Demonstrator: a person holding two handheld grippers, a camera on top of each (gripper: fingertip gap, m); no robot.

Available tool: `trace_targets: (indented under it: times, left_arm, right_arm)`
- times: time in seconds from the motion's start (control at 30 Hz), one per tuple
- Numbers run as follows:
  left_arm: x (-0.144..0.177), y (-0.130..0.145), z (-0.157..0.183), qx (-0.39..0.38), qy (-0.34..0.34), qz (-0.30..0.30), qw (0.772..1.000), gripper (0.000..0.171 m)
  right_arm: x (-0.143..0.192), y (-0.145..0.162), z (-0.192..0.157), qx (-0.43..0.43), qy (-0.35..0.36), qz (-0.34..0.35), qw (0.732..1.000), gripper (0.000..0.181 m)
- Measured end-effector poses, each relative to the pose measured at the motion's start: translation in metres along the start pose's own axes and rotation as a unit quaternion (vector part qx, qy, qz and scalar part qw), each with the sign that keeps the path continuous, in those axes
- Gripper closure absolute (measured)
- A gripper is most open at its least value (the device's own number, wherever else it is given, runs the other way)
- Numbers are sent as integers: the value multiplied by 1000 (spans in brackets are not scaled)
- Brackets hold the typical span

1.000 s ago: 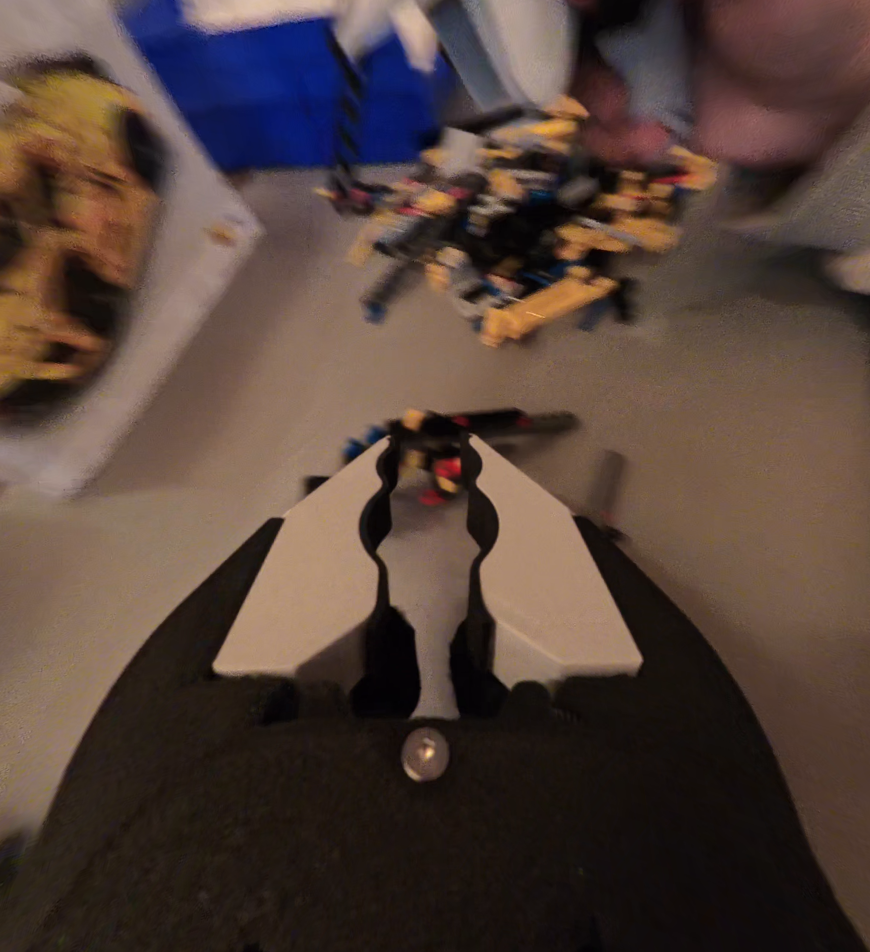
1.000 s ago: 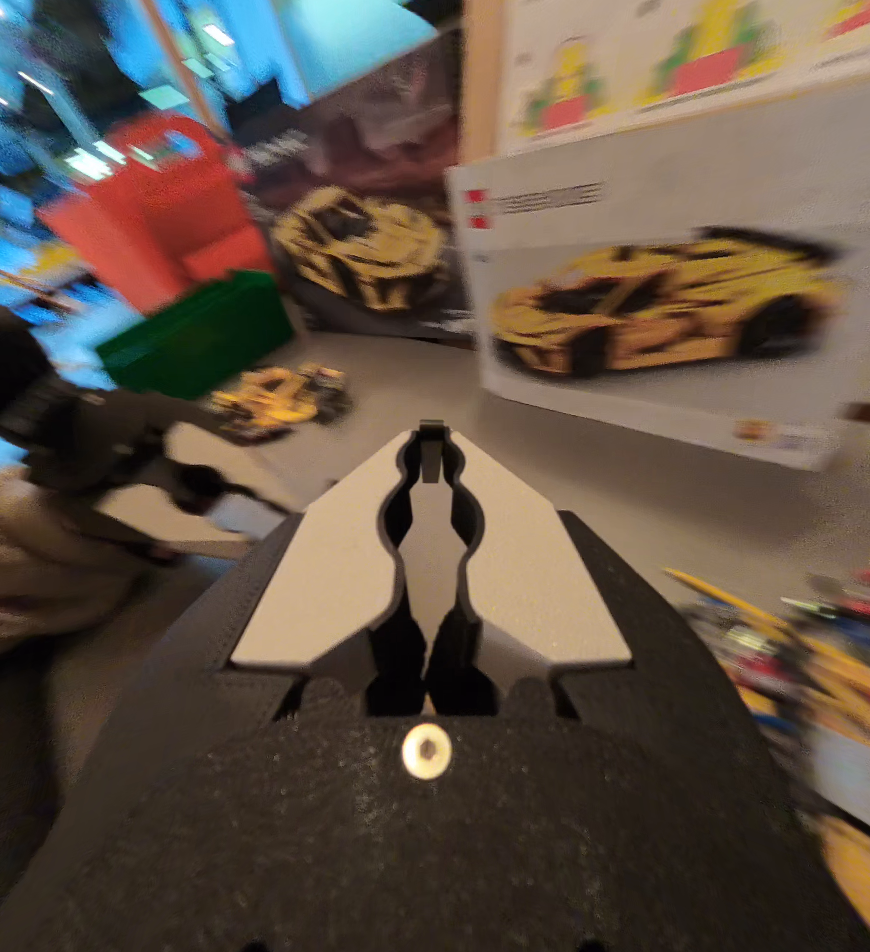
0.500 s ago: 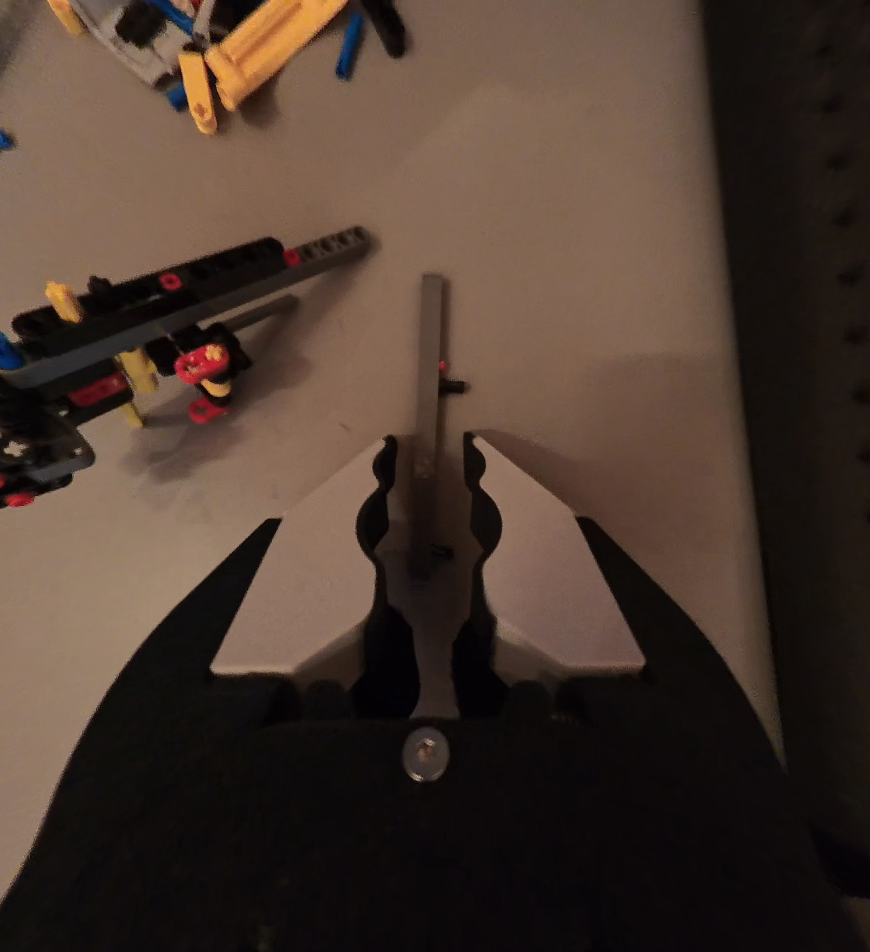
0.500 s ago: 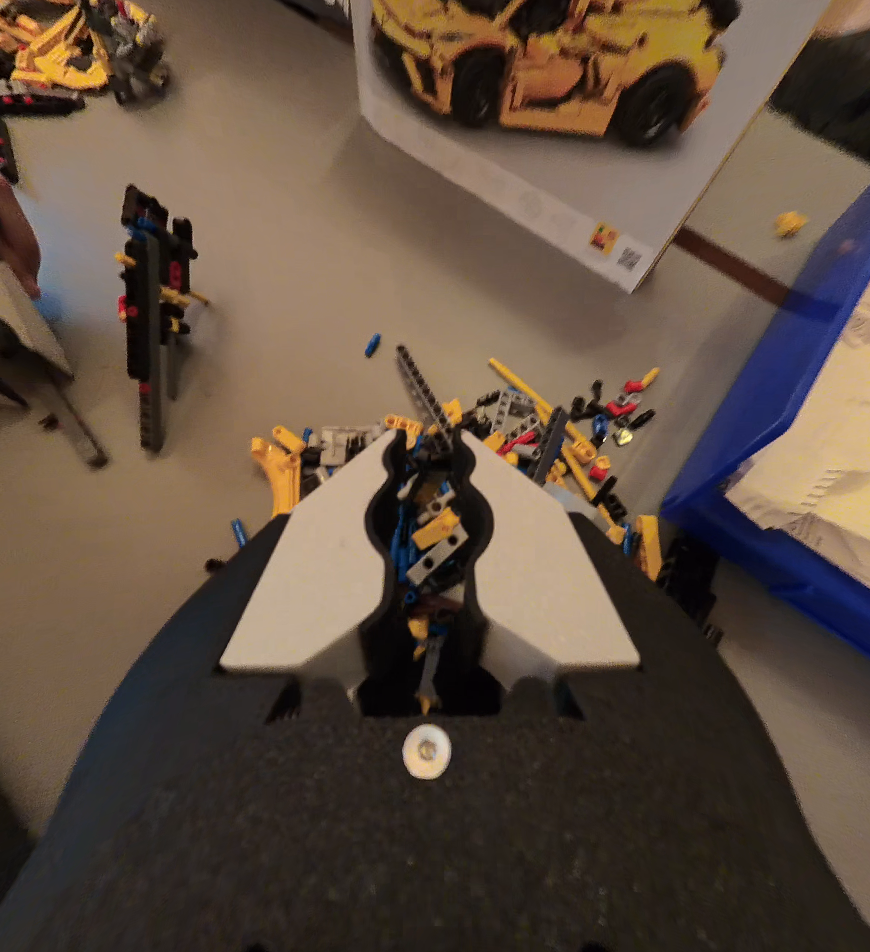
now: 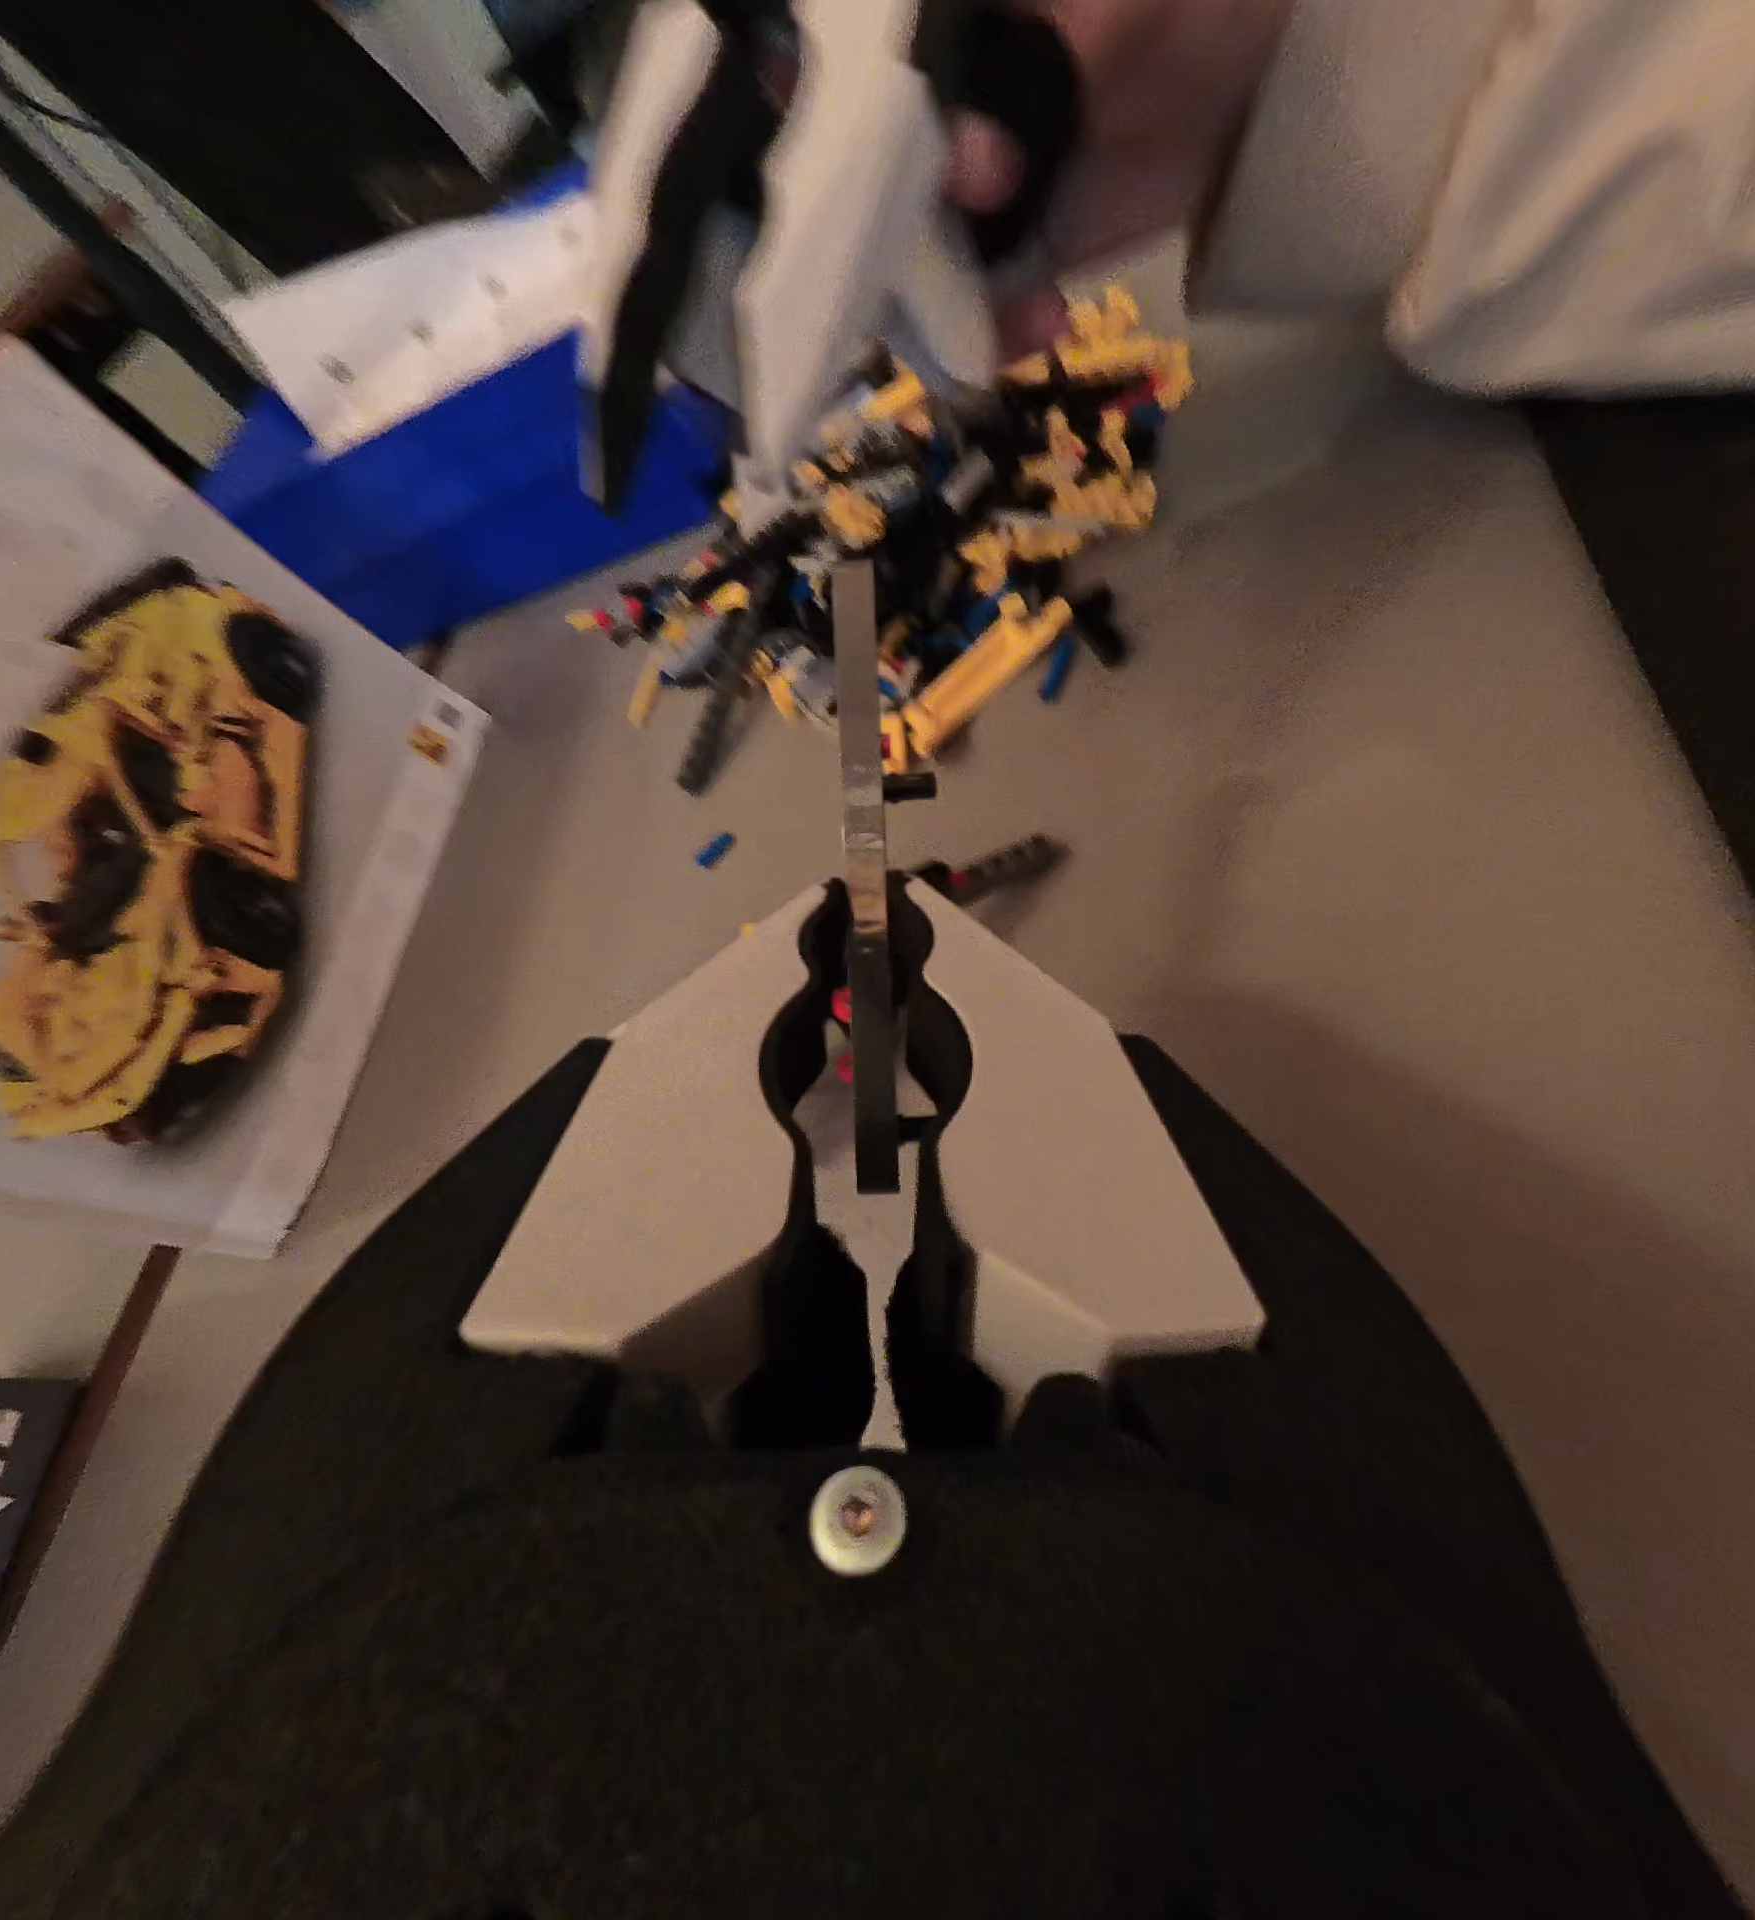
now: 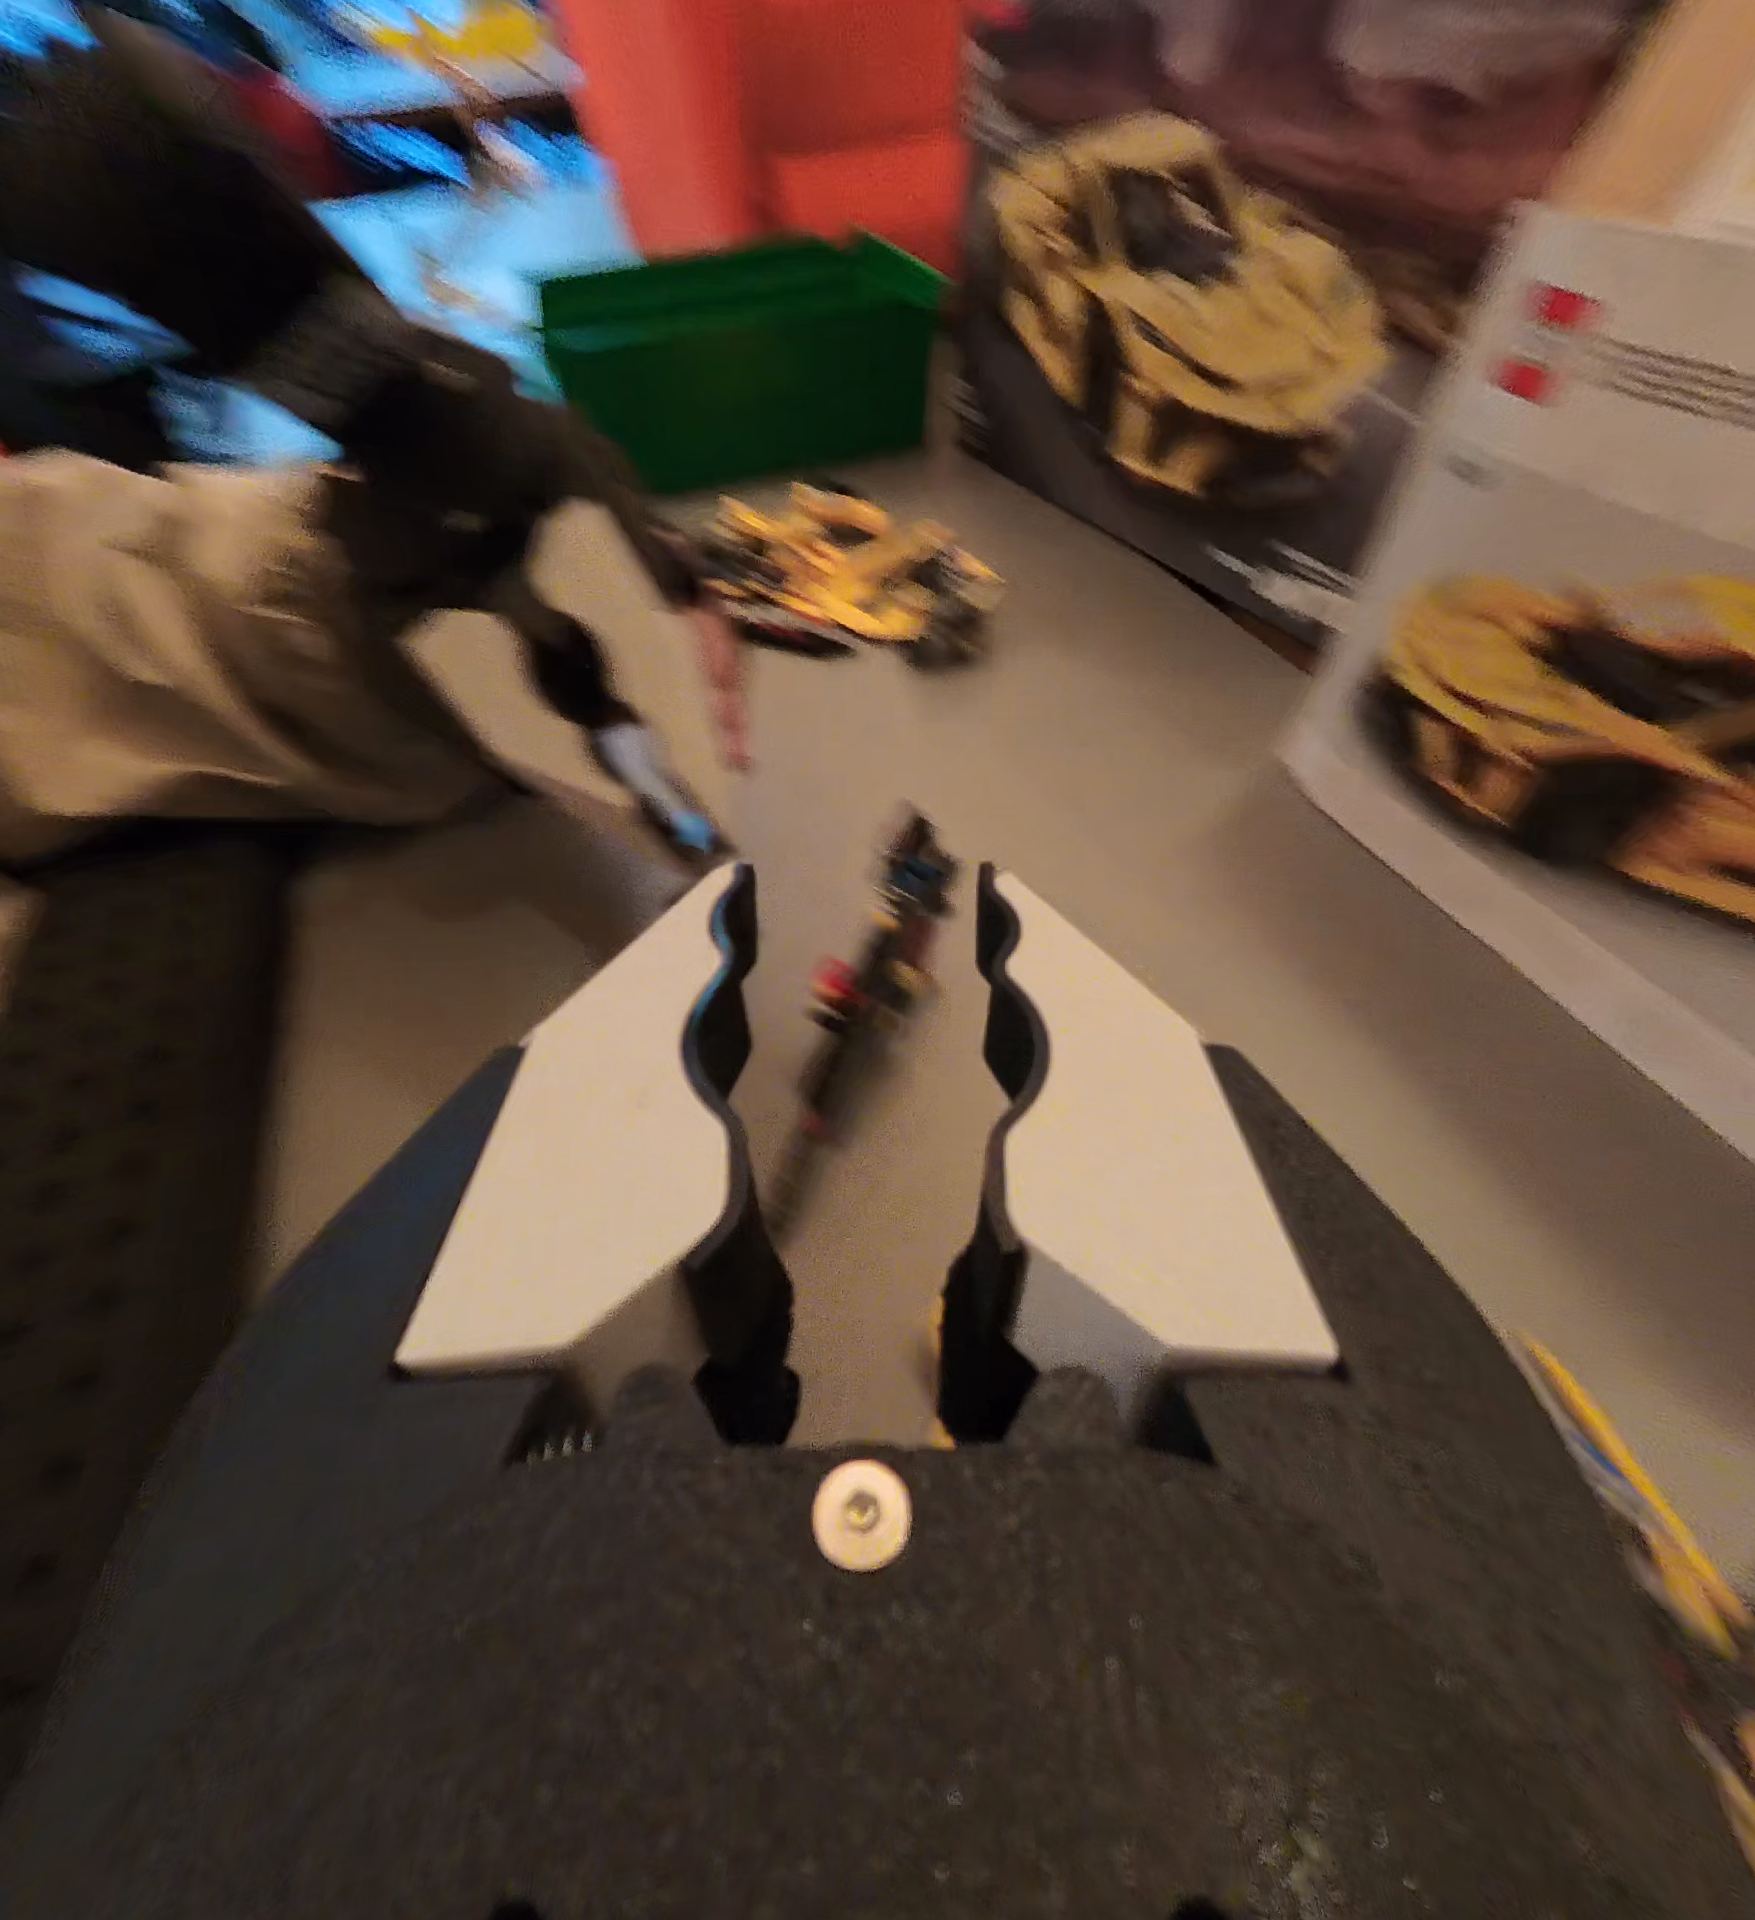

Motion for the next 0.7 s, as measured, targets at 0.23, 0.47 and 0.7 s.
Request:
trace_targets:
  times: [0.23, 0.47, 0.7]
  left_arm:
    - [12, -14, -2, 78, 65, 95, 990, 164]
    - [16, -18, -2, 87, 69, 109, 988, 165]
    - [16, -19, -6, 162, 103, 120, 974, 164]
  right_arm:
    - [-27, -19, -38, -30, -151, 121, 981, 147]
    - [-27, -9, -29, -9, -102, 86, 991, 154]
    - [-28, -14, -31, -20, -120, 109, 987, 173]
Point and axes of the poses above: each gripper's, where its closed fingertips meet, x back along the fingers, y out of its underside, z = x × y across the jaws, the point moved 8 cm from there along x, back along the fingers, and after that the axes turned 10 degrees about x, right-handed, at the moved point
